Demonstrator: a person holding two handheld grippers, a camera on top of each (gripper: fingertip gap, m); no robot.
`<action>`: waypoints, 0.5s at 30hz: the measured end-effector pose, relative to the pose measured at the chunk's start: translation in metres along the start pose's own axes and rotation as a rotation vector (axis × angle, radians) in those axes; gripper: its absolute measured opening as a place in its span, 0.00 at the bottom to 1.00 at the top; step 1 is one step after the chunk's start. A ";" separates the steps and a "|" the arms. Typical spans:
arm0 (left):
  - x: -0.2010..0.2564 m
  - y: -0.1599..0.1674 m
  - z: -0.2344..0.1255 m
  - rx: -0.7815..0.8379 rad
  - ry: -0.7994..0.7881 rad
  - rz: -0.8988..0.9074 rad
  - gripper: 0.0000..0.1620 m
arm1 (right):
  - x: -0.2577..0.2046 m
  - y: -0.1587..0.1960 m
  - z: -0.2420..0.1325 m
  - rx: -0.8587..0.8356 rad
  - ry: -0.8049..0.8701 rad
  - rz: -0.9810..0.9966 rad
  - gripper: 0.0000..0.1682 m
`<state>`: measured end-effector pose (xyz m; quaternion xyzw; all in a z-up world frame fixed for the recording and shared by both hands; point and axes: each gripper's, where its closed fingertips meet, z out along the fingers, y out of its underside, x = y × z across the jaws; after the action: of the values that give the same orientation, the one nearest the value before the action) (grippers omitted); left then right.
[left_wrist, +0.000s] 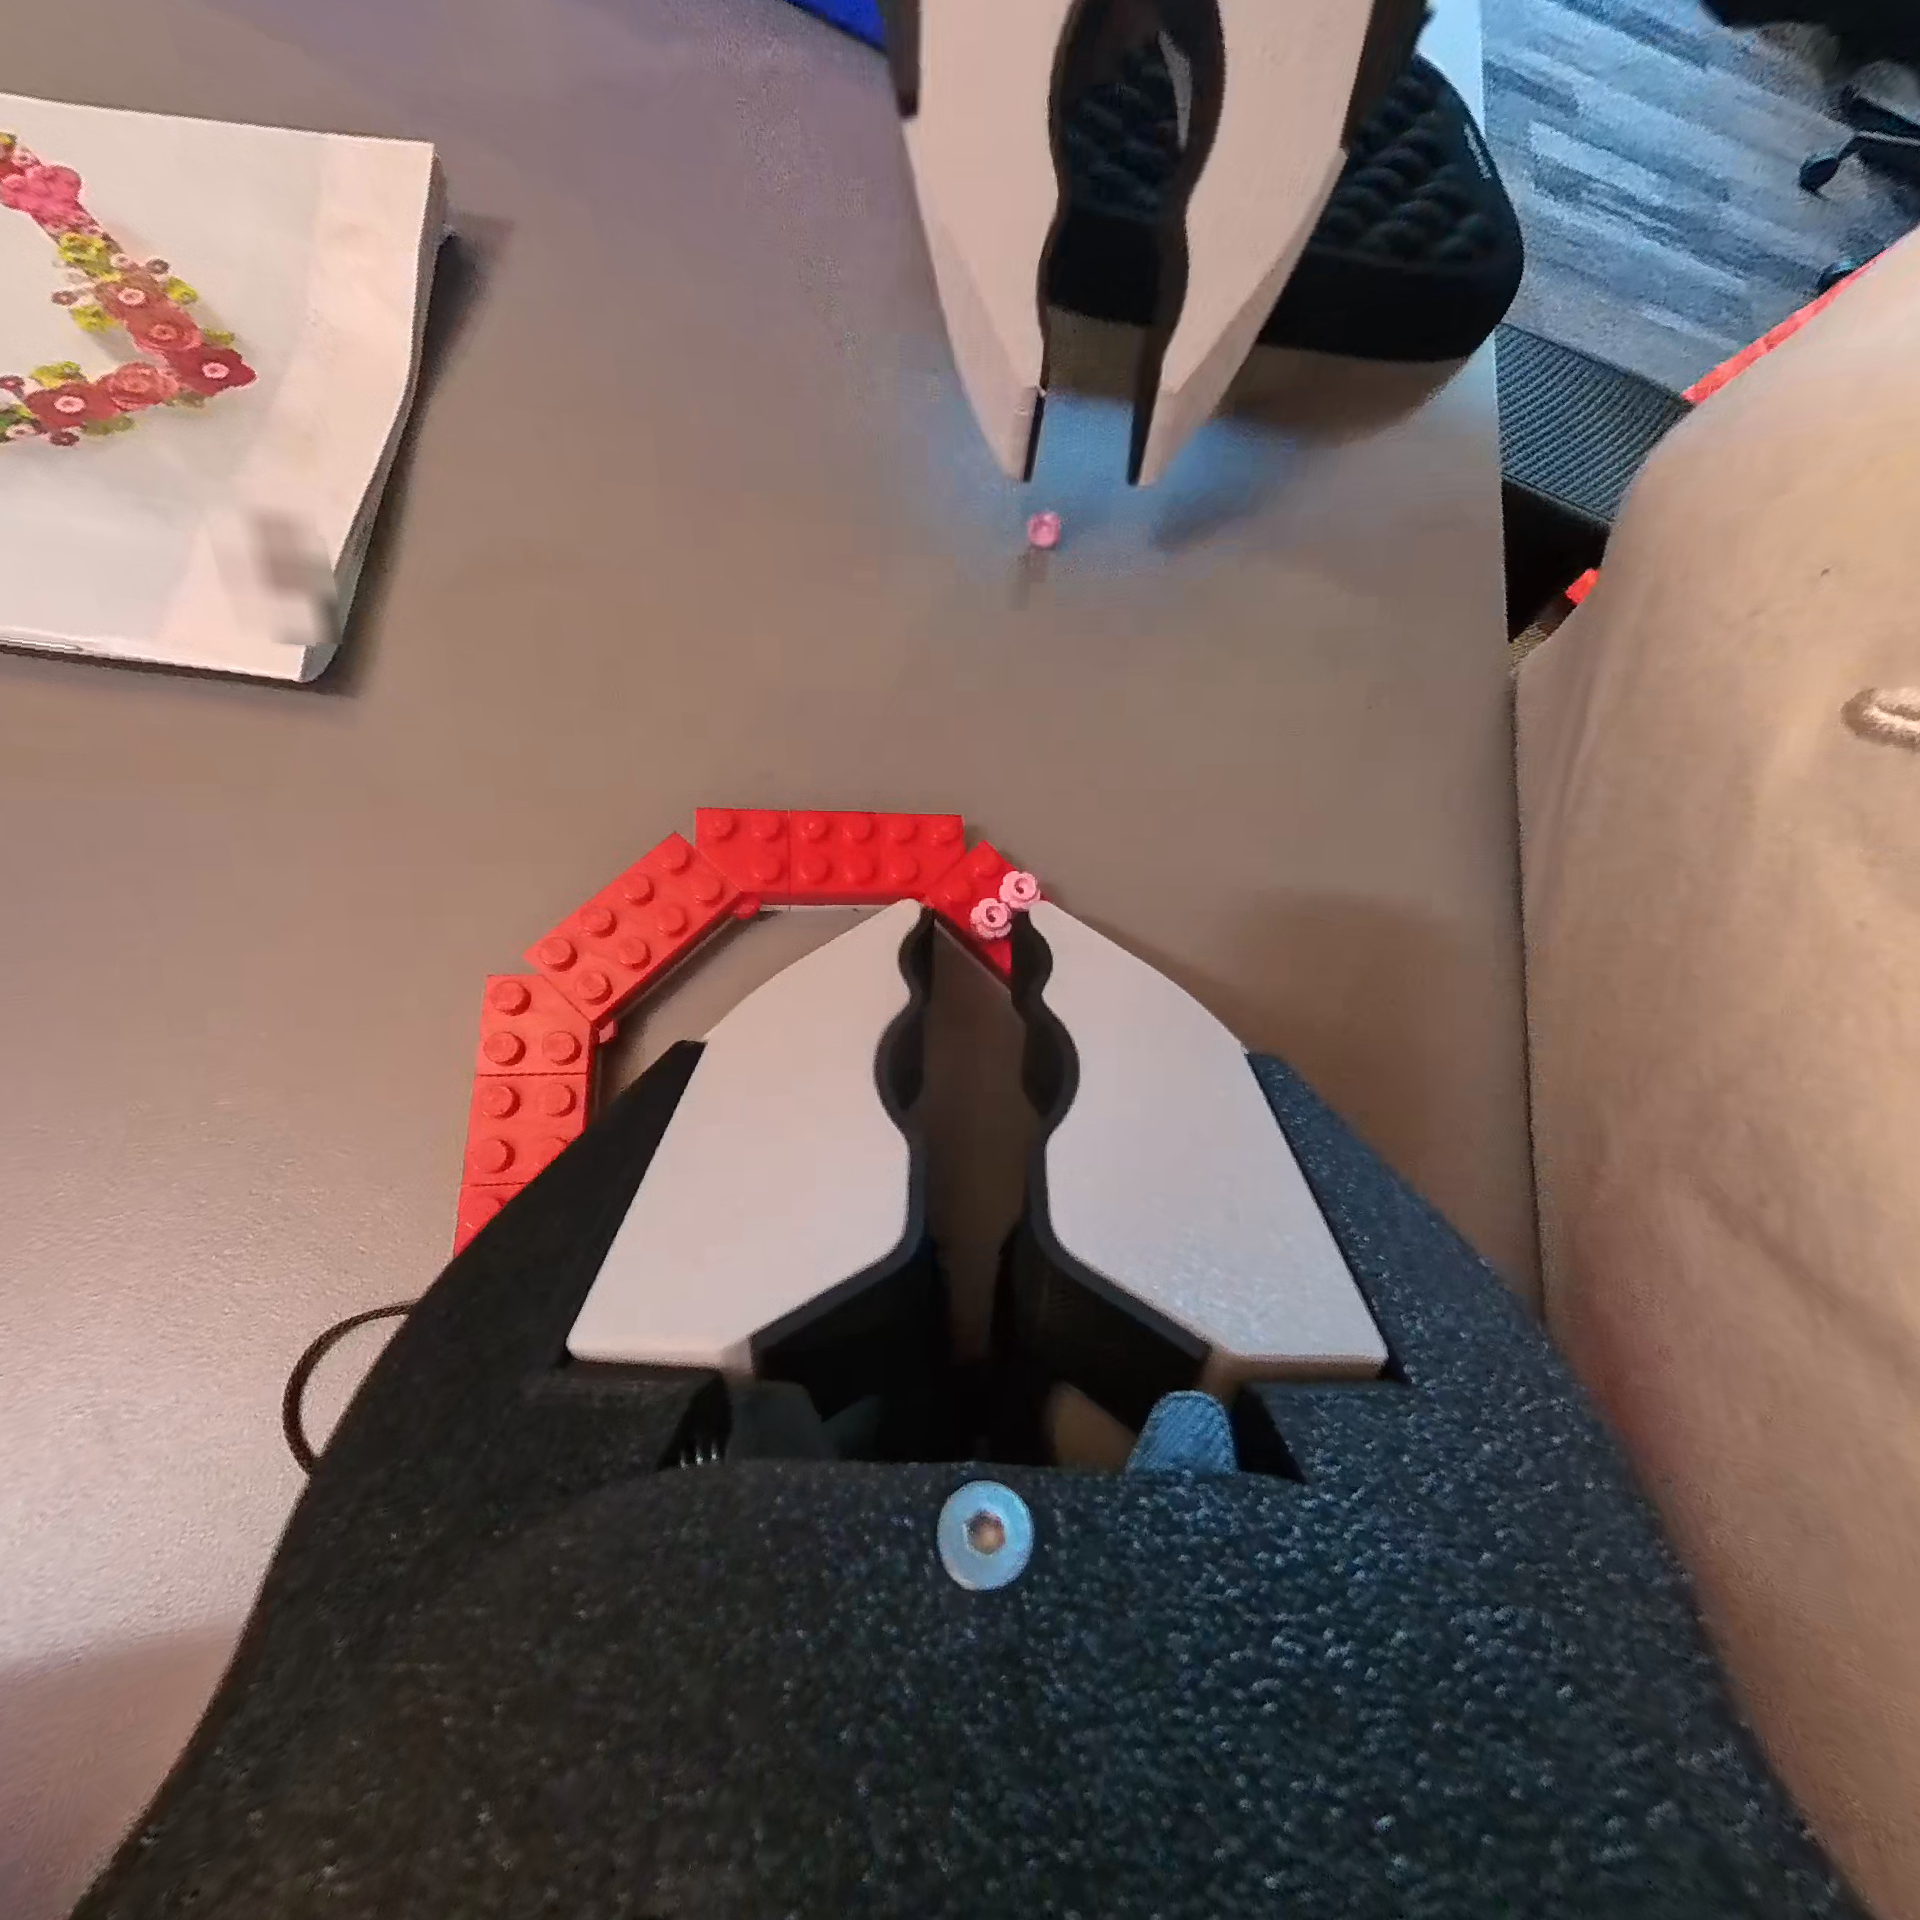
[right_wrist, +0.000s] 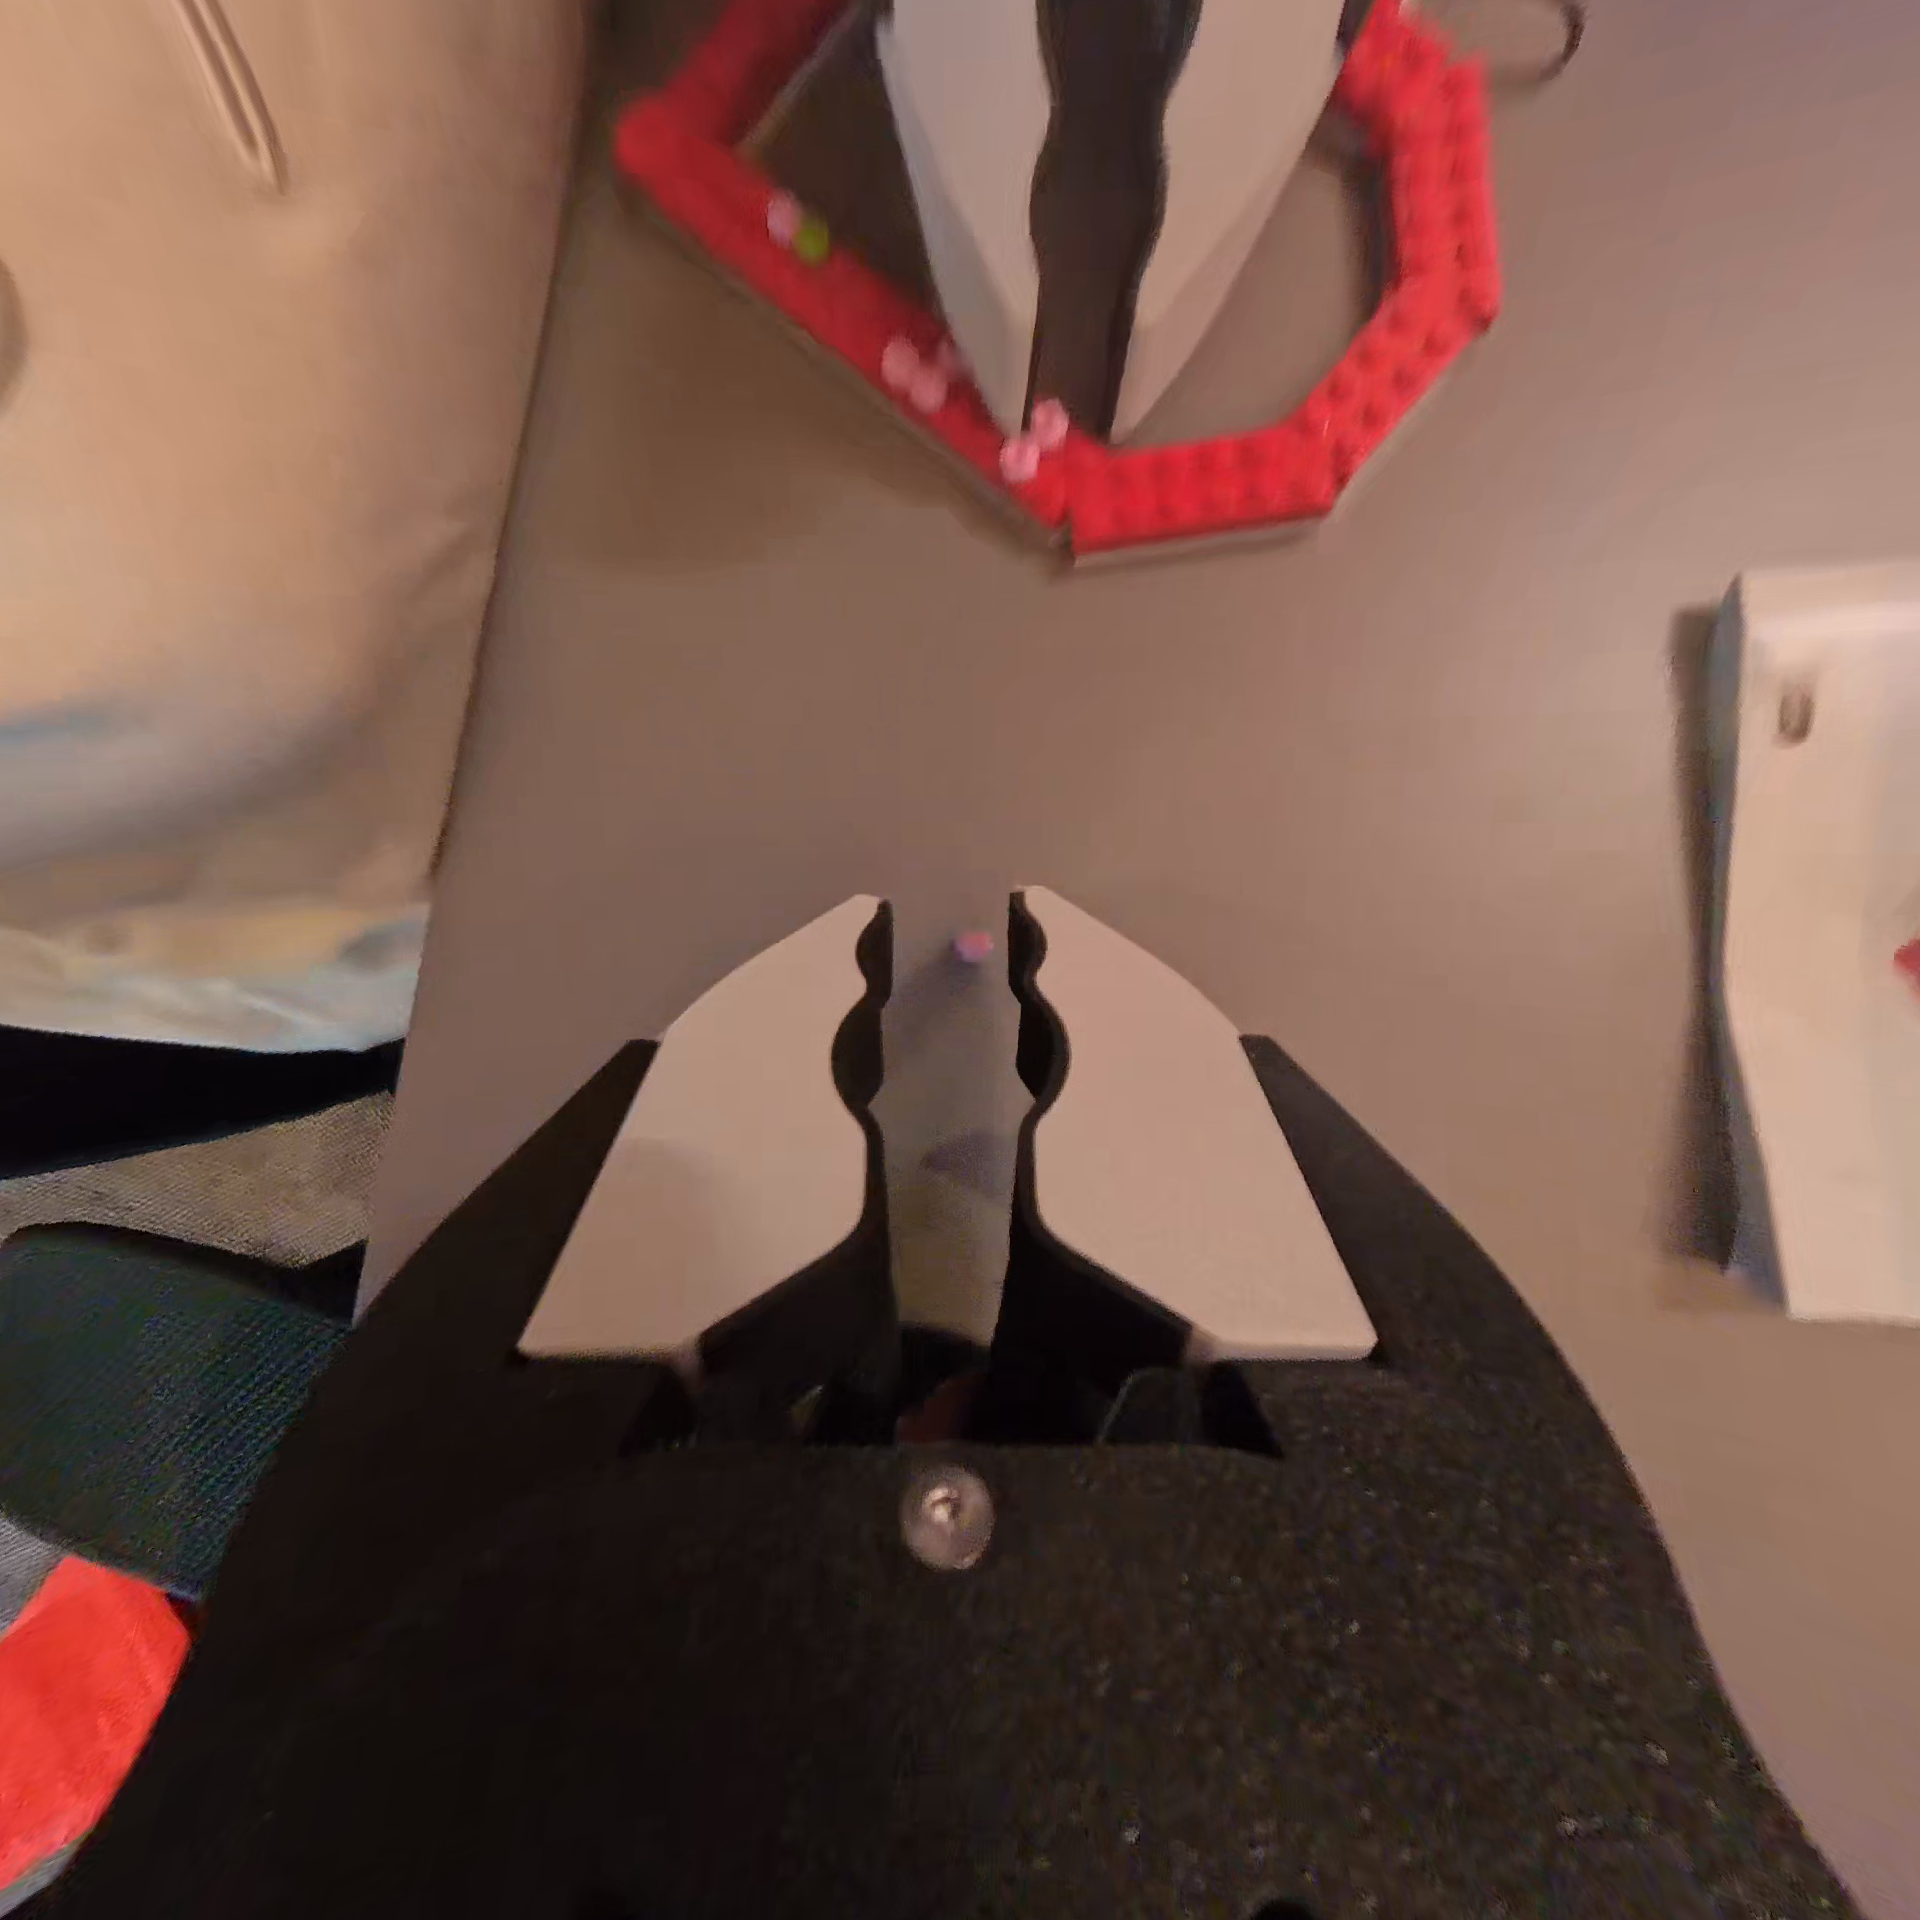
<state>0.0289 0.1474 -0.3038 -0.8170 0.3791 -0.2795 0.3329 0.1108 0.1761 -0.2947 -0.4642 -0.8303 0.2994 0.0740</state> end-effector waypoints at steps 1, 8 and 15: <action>0.000 0.000 0.000 0.000 -0.001 0.003 0.09 | 0.000 0.009 0.000 -0.030 0.036 0.007 0.13; 0.000 0.000 0.000 0.000 0.005 -0.004 0.08 | 0.000 0.017 0.004 -0.001 0.120 0.004 0.11; 0.000 0.000 0.000 -0.001 0.011 -0.012 0.09 | 0.003 0.015 0.008 0.010 0.142 -0.048 0.04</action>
<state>0.0291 0.1474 -0.3040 -0.8177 0.3761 -0.2858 0.3289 0.1164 0.1808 -0.3099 -0.4639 -0.8323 0.2681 0.1420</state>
